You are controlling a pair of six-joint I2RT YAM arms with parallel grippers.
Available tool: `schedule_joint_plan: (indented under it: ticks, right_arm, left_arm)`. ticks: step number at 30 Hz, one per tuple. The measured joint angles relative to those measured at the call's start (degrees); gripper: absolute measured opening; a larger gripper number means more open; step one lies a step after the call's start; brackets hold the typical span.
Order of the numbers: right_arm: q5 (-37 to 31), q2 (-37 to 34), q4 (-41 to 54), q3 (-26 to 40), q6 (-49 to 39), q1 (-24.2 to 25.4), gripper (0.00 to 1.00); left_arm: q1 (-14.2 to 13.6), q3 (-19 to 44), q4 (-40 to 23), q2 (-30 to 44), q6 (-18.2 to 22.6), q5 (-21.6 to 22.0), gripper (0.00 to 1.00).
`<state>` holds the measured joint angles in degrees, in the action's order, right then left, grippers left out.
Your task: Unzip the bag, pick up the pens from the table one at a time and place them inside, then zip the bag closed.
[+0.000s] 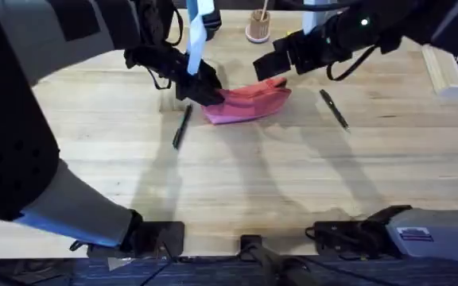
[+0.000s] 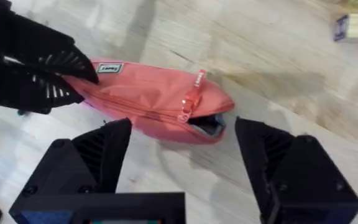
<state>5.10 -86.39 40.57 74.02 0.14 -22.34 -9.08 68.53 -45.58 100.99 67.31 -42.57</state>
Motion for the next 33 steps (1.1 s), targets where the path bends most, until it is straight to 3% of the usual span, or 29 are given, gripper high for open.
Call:
schedule_joint_plan:
  ticks: [33]
  right_arm:
    - [2.7, -8.3, -4.2, 0.1, -0.7, 0.0, 0.996]
  left_arm:
    - [0.0, 0.0, 0.0, 0.0, 0.0, 0.0, 0.042]
